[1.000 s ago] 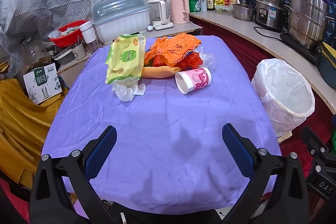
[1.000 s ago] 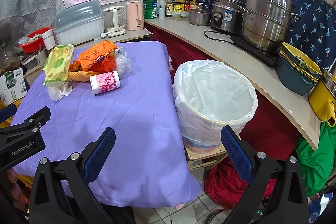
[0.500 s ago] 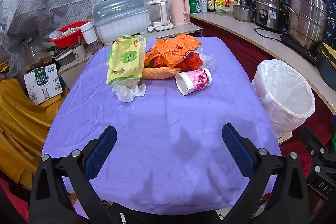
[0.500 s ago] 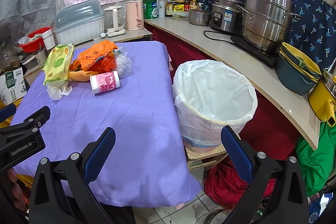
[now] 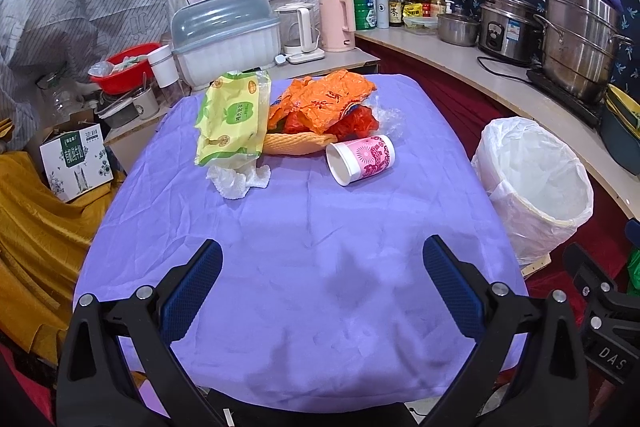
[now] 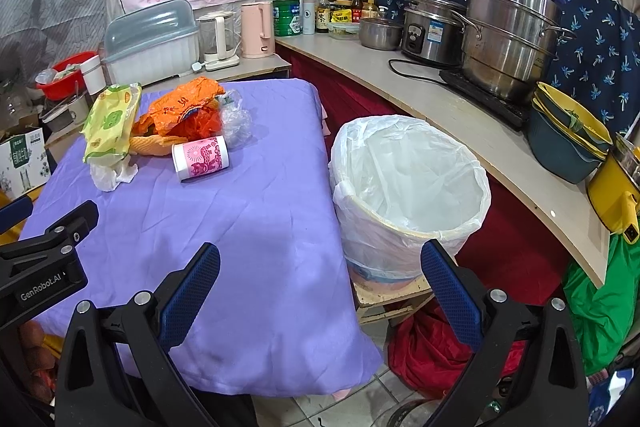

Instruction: Collect trash

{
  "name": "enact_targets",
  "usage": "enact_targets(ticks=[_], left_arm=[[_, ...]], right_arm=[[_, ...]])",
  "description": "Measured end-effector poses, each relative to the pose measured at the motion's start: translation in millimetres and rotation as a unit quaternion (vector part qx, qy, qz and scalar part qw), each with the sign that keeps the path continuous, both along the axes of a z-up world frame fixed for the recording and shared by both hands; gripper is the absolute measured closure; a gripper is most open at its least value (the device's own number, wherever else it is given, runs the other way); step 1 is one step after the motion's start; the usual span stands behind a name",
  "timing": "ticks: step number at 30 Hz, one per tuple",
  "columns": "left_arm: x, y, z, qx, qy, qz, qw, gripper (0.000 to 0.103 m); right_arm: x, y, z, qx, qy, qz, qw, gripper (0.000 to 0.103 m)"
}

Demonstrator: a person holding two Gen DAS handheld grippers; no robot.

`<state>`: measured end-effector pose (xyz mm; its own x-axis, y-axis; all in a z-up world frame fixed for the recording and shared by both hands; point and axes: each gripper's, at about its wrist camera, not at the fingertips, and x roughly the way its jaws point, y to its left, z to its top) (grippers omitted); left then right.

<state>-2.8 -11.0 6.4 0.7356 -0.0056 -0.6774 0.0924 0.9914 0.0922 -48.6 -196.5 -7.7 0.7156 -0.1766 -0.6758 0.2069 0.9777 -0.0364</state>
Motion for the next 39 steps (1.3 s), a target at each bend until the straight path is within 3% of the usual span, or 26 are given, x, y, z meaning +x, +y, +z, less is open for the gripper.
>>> enact_targets(ticks=[39], left_arm=[[-2.0,3.3,-7.5,0.002,-0.002,-0.004,1.0000,0.007]], right_arm=[[3.4,3.6,-0.1,0.000,0.002,0.001,1.000,0.007]])
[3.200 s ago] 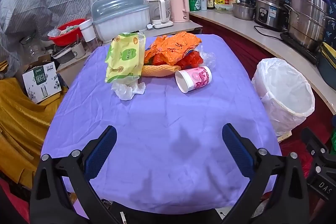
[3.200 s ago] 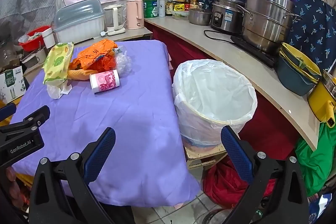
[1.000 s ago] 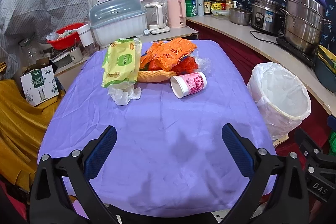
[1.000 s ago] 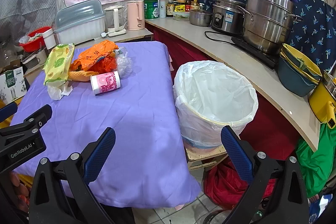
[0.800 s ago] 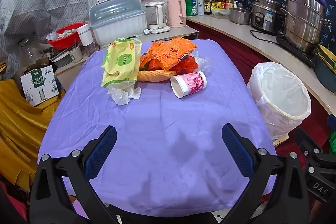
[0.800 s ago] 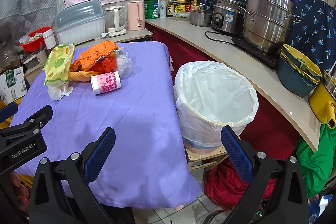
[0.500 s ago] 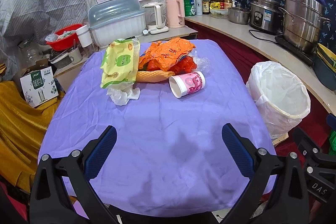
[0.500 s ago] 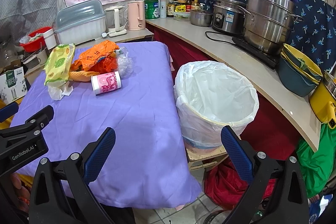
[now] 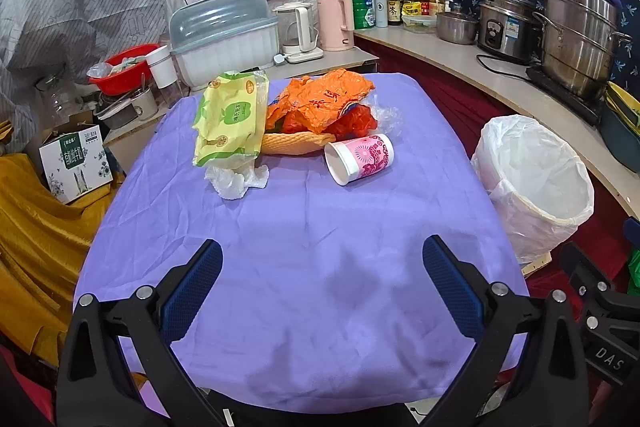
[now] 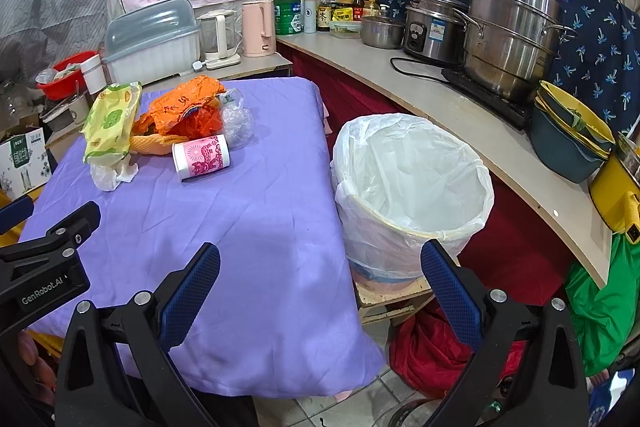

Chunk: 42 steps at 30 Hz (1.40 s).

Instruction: Collect trash

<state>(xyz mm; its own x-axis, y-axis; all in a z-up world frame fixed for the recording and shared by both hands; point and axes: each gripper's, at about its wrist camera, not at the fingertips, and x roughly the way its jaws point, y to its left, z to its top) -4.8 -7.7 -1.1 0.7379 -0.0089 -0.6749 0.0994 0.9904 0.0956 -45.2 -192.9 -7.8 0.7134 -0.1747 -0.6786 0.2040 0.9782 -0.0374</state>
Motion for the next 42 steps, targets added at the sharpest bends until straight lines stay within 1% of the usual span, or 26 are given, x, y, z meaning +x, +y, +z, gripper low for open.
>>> enact_targets(ticks=[9,20,24,31,34,38,42], left_arm=[[3.2,2.4,-2.3,0.002,0.006,0.003,1.0000,0.007],[17.7,9.9,-11.3,-0.006,0.037,0.005,0.9993,0.007],[23.4,16.5,-13.8,-0.011,0.041,0.010,0.9990,0.007],[47.5,45.4,-19.3,-0.025,0.051,0.037,0.9977,0.007],[64.7,64.2,-25.9,-0.032,0.063,0.055,0.9960,0.007],[84.1,87.5,-35.0,-0.039,0.074,0.076,0.9936,0.007],[101.7,105.5,-44.1,-0.042,0.082,0.087,0.9919,0.007]], right_arm=[[5.0,2.2,-3.7,0.000,0.003,0.001,1.000,0.007],[15.4,5.4,-8.2,0.003,0.012,0.003,1.000,0.007],[22.8,8.4,-11.7,0.006,0.017,0.004,1.000,0.007],[47.2,21.4,-21.1,0.011,0.029,0.016,0.999,0.007],[58.0,27.4,-25.4,0.016,0.031,0.022,0.999,0.007],[82.1,40.7,-36.1,0.028,0.040,0.033,0.998,0.007],[107.4,58.0,-44.6,0.033,0.041,0.050,0.997,0.007]])
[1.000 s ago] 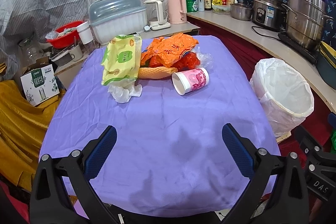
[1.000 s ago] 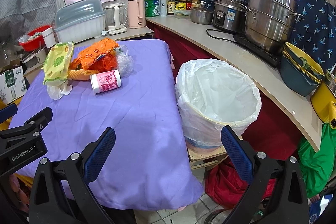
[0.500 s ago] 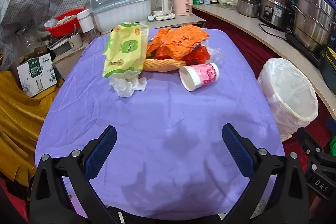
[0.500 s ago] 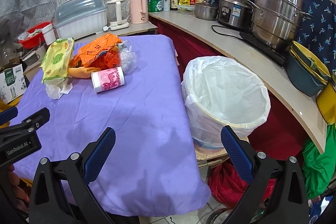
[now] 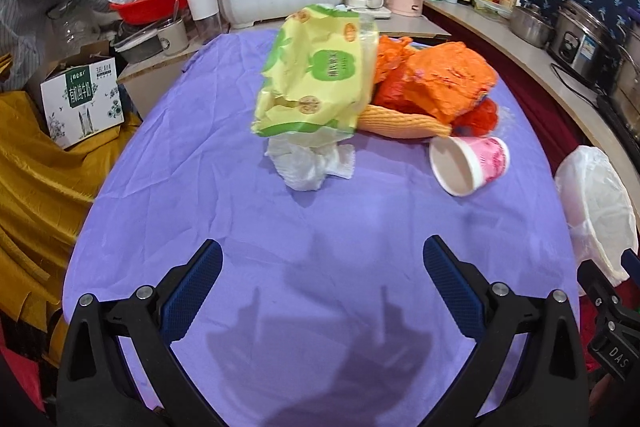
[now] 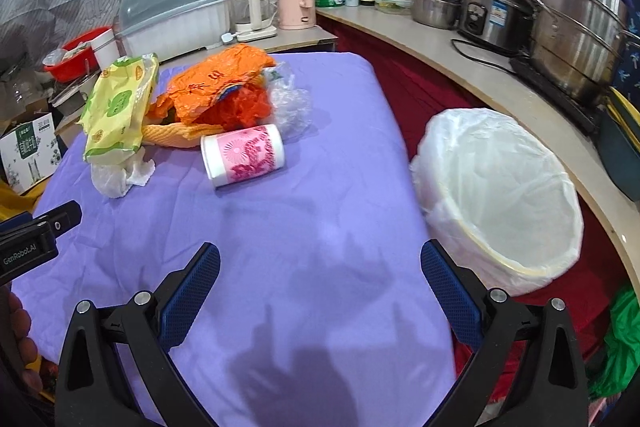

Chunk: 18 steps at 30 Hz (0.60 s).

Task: Collect trash
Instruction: 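Grasp the yellow-green wipes pack with the left tool while the right tool grasps the pink paper cup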

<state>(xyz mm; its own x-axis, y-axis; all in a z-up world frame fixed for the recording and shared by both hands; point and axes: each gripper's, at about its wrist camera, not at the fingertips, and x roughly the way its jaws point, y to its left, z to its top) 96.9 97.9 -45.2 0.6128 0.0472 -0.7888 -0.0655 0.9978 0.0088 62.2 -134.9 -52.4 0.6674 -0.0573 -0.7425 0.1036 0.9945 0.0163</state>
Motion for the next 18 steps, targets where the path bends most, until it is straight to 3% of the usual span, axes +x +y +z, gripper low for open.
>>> enact_targets(ticks=[11,18], left_arm=[[59.2,31.2,-19.2,-0.013,0.016,0.007,0.9998,0.007],[85.5,34.8,-12.5,-0.017,-0.003,0.000,0.9999,0.007]], right_arm=[[79.4,47.3,-22.1,0.001,0.003,0.043,0.999,0.007],[121.8,56.0,-35.7,-0.015,0.011,0.050,0.999,0.007]])
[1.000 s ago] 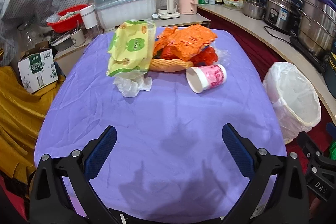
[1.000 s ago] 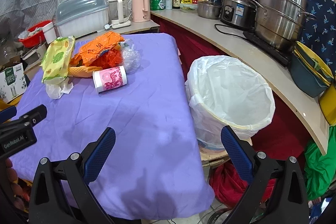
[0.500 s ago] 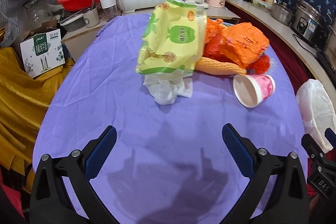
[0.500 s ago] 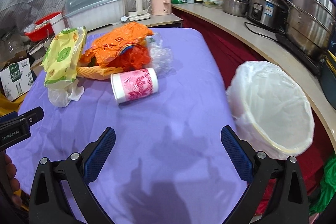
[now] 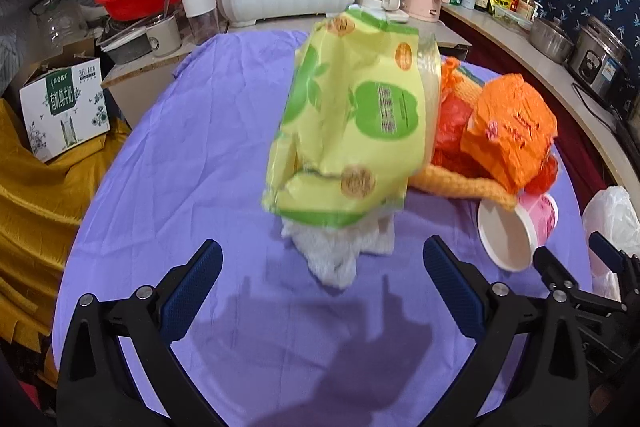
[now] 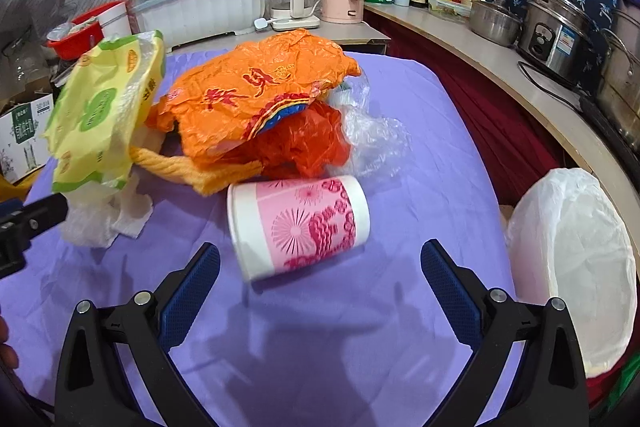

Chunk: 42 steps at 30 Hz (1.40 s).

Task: Collect trash
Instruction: 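Grasp the yellow-green wipes pack with the left tool while the right tool grasps the pink paper cup, then carry the wipes pack and cup over the white bin and open both tools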

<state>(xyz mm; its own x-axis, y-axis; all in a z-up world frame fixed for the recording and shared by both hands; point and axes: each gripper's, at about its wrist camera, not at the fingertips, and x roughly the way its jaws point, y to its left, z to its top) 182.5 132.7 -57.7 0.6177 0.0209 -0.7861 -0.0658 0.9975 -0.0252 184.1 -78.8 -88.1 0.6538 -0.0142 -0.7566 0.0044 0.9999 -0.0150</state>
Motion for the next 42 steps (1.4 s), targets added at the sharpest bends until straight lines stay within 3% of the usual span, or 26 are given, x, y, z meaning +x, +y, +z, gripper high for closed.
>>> enact_targets(ticks=[13,15,17,18,20,21,22,25,28,42], left_arm=[[51.7,-4.0,-1.5,-0.009,-0.018,-0.041,0.9989,0.010],[55.5,-3.3,-2.9,-0.015,-0.016,-0.044,0.9988,0.020],[57.1,-2.1,-3.2,-0.022,-0.013,-0.046,0.9986,0.037],[56.9,-1.0,-2.8,-0.026,-0.012,-0.045,0.9986,0.041],[55.9,1.7,-0.9,-0.032,-0.012,-0.043,0.9985,0.058],[55.3,3.1,0.7,-0.036,-0.010,-0.042,0.9984,0.072],[55.0,4.5,2.0,-0.039,-0.009,-0.041,0.9984,0.082],[50.3,7.0,9.2,-0.047,-0.013,-0.040,0.9980,0.094],[41.2,3.5,18.4,-0.042,-0.024,-0.048,0.9977,0.099],[-13.7,-21.9,74.3,-0.052,-0.079,-0.084,0.9920,0.102]], right_arm=[[49.9,4.6,-28.5,0.030,0.032,0.007,0.999,0.007],[50.3,5.1,-29.3,0.029,0.033,0.010,0.999,0.009],[49.2,6.4,-27.4,0.025,0.033,0.011,0.999,0.021],[48.8,6.4,-26.7,0.025,0.033,0.012,0.999,0.020],[45.8,6.8,-24.2,0.026,0.029,0.012,0.999,0.023],[43.5,7.1,-21.9,0.026,0.025,0.013,0.999,0.027],[41.5,7.7,-20.2,0.025,0.024,0.013,0.999,0.040],[34.3,6.3,-14.8,0.035,0.023,0.012,0.999,0.042],[25.4,5.8,-9.6,0.037,0.020,0.013,0.999,0.042],[-24.3,-25.8,36.1,0.047,-0.018,-0.020,0.999,0.042]])
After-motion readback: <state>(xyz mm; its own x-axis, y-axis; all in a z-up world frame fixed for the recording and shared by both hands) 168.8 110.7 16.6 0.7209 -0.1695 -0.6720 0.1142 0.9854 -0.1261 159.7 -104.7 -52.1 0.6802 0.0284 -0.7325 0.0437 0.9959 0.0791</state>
